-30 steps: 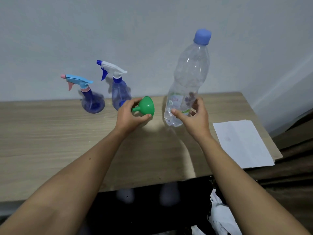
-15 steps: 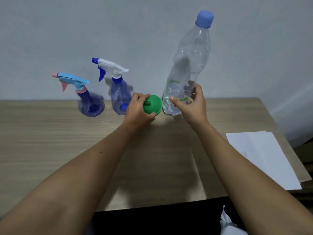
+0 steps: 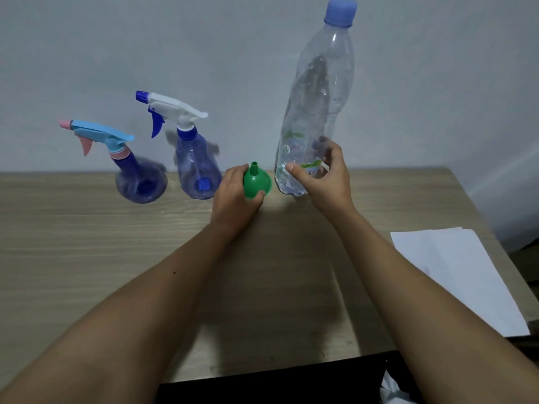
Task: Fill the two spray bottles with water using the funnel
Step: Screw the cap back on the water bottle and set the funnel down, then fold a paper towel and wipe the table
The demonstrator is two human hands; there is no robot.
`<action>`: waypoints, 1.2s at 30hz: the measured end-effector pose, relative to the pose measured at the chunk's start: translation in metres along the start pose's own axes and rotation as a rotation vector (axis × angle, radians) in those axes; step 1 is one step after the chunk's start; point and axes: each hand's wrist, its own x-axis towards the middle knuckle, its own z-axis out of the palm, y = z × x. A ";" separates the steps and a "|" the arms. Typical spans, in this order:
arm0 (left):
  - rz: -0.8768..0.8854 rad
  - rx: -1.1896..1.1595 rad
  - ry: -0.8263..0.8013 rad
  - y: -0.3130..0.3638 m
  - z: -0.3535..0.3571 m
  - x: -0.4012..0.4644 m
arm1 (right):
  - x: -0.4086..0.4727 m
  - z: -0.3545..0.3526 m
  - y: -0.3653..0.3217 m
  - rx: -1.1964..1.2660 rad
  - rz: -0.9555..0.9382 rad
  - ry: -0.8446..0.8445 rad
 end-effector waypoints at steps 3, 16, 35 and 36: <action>-0.010 -0.015 0.007 0.000 0.003 -0.003 | 0.000 0.000 0.003 0.005 0.001 -0.007; -0.011 -0.066 0.030 -0.002 -0.005 -0.024 | -0.013 -0.017 0.000 0.046 0.005 0.013; 0.702 -0.288 -0.476 0.114 0.093 -0.069 | -0.201 -0.183 0.047 -0.288 0.192 0.349; 0.736 -0.282 -0.527 0.125 0.103 -0.069 | -0.211 -0.191 0.053 -0.343 0.196 0.378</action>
